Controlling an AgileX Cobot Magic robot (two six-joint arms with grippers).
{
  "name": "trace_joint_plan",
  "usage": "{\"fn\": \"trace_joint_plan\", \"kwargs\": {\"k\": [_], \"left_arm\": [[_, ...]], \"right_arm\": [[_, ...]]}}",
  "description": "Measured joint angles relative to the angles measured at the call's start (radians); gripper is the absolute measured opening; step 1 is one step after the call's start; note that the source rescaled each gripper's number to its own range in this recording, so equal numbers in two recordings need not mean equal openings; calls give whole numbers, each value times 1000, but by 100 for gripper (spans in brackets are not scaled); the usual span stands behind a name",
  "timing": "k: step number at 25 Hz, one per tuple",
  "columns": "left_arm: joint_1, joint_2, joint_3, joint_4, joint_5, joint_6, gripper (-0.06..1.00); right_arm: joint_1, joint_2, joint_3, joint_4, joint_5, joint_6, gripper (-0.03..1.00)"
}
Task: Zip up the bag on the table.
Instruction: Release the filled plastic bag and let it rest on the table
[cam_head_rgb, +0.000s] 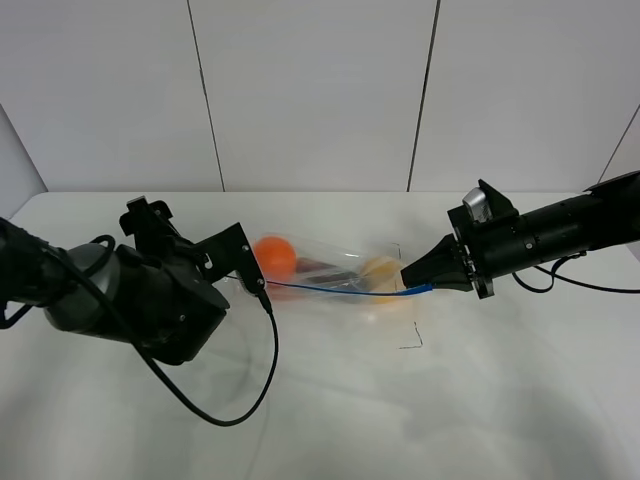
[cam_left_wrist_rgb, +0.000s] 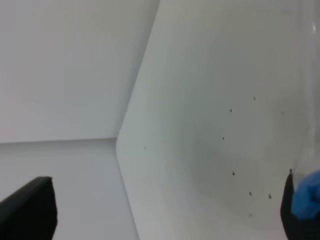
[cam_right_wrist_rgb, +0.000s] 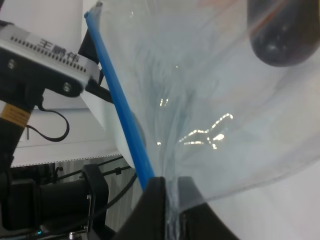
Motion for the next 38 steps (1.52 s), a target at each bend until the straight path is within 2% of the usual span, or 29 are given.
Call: {"fn": "trace_joint_plan", "kwargs": {"k": [6,10,14,18,21,24,27,30,33,38], "left_arm": [[11,-69,-110,-249,-24,192,100],[96,-169,-220,-402,-86,318,100],[229,-270,-343,-594,-98,541,100],[380,-352,-475,-878,-63,806,100],[504,-400,-562,-1088,-13,933,100],[628,-452,-606,-1220,39,984,100],[750,-512,-610,-1295,87,994,100],[837,-558,-610,-1346,135,997,100],[871,-605,-610,-1369,161,1001,100],[873,-697,-609,-1392,159,1001,100]], "right_arm": [[0,0,0,0,0,-9,0],[0,0,0,0,0,-12,0],[0,0,0,0,0,-15,0],[0,0,0,0,0,-16,0],[0,0,0,0,0,-19,0],[0,0,0,-1,0,-24,0],[0,0,0,-1,0,-28,0],[0,0,0,-1,0,-34,0],[0,0,0,-1,0,-40,0],[0,0,0,-1,0,-47,0]]}}
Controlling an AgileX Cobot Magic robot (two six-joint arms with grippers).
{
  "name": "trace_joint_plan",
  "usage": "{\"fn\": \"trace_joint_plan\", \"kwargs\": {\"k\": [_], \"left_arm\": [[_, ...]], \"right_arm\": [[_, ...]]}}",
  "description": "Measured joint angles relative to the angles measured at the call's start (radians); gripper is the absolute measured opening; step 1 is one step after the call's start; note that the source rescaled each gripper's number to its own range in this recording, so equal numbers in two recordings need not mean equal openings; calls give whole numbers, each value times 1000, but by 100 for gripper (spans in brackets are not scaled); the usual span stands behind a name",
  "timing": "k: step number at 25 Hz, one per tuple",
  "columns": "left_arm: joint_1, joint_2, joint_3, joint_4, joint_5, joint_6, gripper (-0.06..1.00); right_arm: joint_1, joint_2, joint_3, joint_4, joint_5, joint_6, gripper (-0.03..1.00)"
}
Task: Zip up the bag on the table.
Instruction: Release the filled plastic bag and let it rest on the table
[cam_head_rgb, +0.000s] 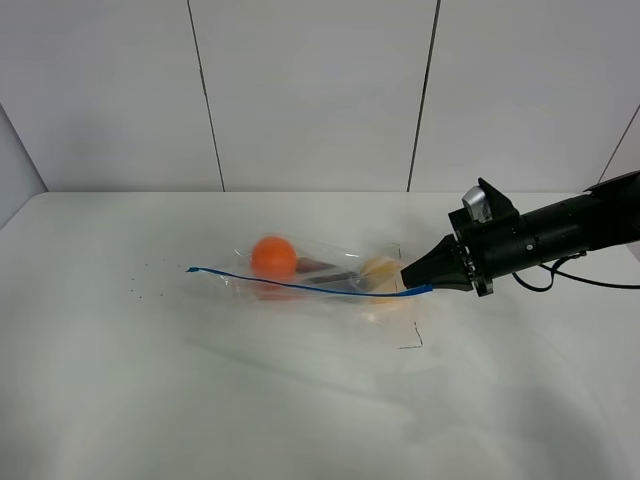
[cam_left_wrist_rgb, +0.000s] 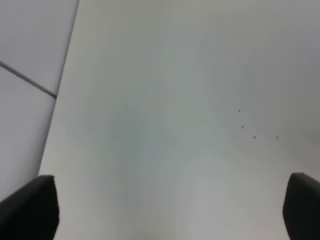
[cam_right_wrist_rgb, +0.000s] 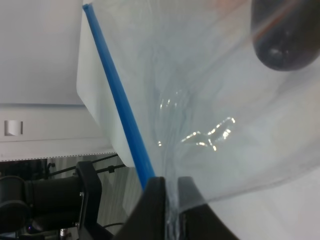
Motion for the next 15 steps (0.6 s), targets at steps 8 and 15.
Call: {"fn": "trace_joint_plan", "kwargs": {"k": [8,15], "left_arm": [[0,-164,88,0,-26,-11,100],[0,-346,279,9,-79,-57,100]], "right_arm": [[0,0,0,-7,0,-7,0],[0,0,0,-8,0,-10,0]]}}
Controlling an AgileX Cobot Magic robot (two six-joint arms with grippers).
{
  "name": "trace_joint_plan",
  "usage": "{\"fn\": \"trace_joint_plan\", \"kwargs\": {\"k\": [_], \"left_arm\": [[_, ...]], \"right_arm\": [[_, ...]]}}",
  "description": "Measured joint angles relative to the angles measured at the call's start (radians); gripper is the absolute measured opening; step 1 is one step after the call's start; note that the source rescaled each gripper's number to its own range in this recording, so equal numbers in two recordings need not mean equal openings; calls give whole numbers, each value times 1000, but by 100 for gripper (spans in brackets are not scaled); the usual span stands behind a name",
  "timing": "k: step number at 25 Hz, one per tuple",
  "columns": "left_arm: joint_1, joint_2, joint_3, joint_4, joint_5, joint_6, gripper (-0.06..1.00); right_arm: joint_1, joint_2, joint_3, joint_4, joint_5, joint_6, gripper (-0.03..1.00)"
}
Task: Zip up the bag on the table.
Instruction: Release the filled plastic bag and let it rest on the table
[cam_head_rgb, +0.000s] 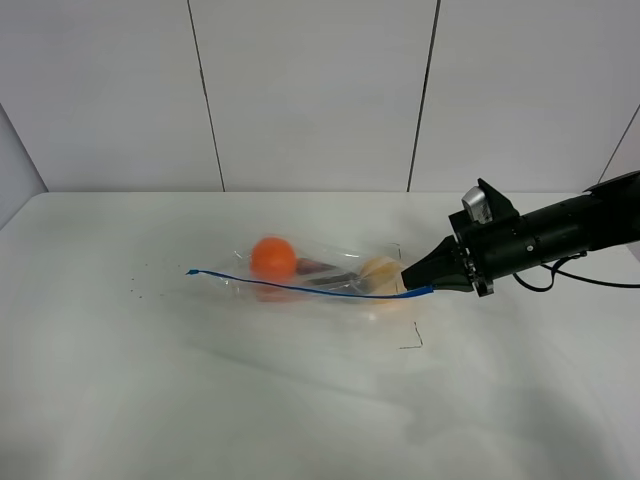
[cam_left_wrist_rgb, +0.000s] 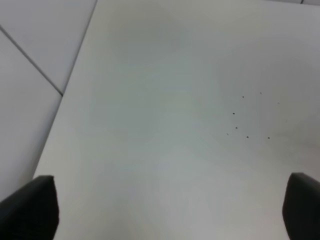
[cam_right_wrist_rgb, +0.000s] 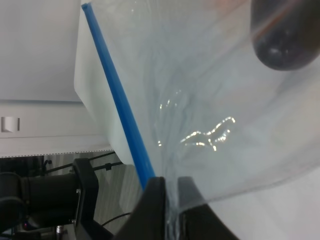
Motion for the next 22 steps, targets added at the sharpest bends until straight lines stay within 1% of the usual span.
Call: {"fn": "trace_joint_plan", "kwargs": {"k": [7,16,19,22], "left_arm": [[0,-281,183,2,-96,-16,100],[0,-614,377,1,-107,-23,100],[0,-715,425,-28,-104,-23,100],[0,-787,445,-84,-95,-10,100]], "right_arm": [[0,0,0,-2,0,-3,0],[0,0,0,-3,0,-6,0],[0,0,0,-4,0,-6,0],[0,0,0,-4,0,-6,0]]}}
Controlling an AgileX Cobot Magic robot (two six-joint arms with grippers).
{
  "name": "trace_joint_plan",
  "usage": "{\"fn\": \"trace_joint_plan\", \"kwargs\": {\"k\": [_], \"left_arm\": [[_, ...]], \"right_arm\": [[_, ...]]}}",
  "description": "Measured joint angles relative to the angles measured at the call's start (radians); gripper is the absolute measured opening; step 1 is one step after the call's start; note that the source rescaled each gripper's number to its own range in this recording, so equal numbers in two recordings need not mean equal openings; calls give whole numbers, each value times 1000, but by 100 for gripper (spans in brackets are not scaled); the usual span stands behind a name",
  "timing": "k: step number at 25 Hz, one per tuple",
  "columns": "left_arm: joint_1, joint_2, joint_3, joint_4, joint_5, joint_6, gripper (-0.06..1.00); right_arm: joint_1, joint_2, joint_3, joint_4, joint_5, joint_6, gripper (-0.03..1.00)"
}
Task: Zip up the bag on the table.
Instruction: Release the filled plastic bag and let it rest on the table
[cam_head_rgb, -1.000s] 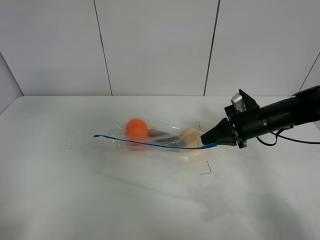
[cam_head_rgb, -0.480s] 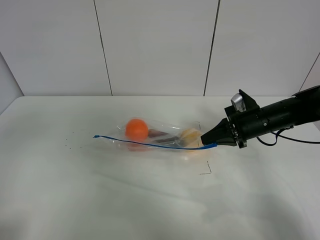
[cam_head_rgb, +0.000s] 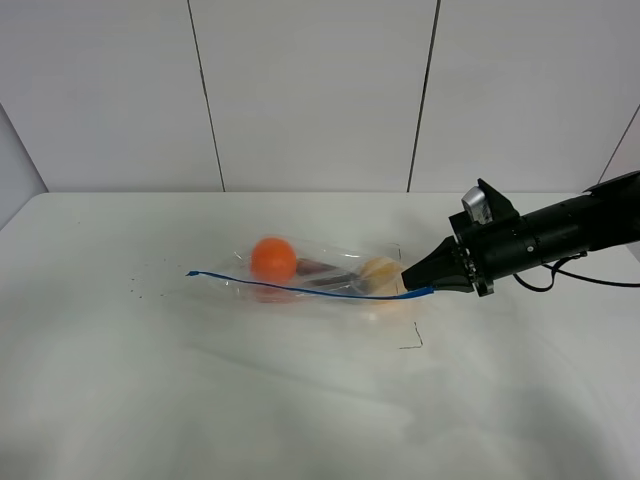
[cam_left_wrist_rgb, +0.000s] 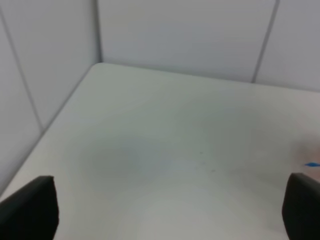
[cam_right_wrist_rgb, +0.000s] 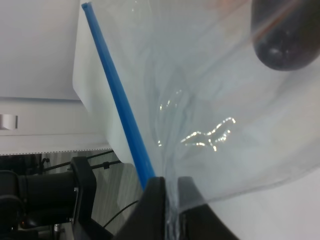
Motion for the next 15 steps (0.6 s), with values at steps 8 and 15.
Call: {"fn": "trace_joint_plan", "kwargs": {"k": [8,15], "left_arm": [[0,-66,3,-82,34,59,100],[0,-68,12,-82,75,61,100]], "right_arm": [[0,0,0,0,0,-1,0],[0,0,0,-3,0,-1,0]]}}
